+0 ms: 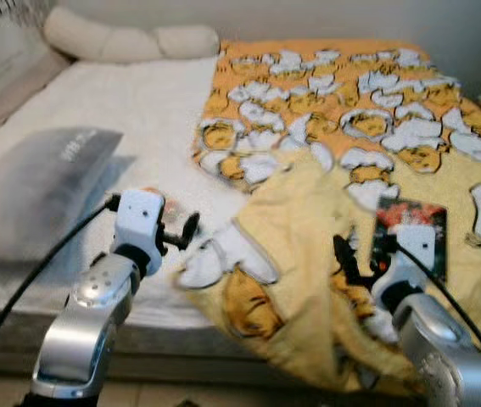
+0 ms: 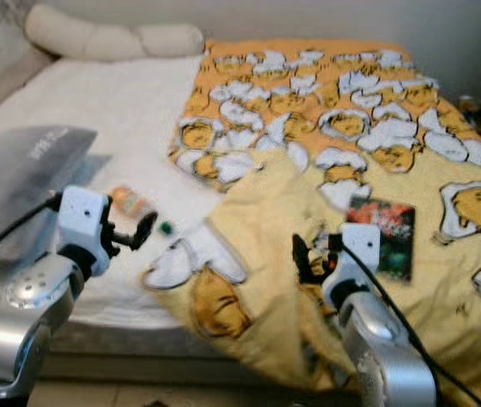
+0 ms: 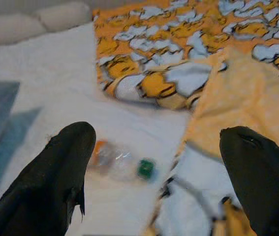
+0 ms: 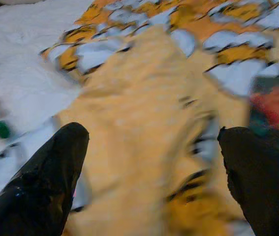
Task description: Clean up the room
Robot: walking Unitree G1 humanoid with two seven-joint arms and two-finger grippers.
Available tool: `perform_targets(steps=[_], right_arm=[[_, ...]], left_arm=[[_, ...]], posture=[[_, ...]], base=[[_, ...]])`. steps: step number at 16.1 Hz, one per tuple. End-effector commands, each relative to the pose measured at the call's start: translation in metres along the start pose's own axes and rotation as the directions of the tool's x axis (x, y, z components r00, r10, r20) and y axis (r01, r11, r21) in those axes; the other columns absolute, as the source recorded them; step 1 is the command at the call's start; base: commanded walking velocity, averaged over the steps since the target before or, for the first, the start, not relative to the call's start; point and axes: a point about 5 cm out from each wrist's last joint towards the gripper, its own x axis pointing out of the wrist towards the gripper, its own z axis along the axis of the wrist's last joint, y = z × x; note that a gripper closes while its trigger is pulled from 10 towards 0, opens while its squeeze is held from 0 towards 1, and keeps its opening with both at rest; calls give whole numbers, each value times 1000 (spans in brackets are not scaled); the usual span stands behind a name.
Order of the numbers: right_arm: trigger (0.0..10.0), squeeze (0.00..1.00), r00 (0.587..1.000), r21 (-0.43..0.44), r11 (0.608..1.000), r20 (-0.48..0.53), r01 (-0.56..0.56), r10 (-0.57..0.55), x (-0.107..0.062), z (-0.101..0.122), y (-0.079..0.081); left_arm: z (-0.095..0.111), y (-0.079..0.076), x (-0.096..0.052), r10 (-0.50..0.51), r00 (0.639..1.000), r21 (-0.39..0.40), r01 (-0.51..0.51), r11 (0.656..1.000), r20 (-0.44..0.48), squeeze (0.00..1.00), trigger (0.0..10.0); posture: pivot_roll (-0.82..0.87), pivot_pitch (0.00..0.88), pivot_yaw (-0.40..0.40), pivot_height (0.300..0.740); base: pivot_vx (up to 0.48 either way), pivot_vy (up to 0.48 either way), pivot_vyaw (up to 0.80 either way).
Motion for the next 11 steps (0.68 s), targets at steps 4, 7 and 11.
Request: perform_targets(steps=[4,7,11], right_arm=[[10000,0,1000,7,1000,5,-29,29,2,4,6],[10000,0,999,17,999,3,-35,35,4,4,8],[10000,0,999,22,998,2,-51,51,6,5,12]], left_arm=[[-1,5,-1,29,1000,10,-29,1000,-3,0,10000],[-1,7,-1,40,999,12,-40,999,-1,0,10000],[-1,9,-2,50,999,13,-50,999,-1,0,10000]], posture=[[-14,0,36,740],[-7,0,35,740],[-3,0,34,740]], base=[[0,480,0],[0,480,0],[0,480,0]])
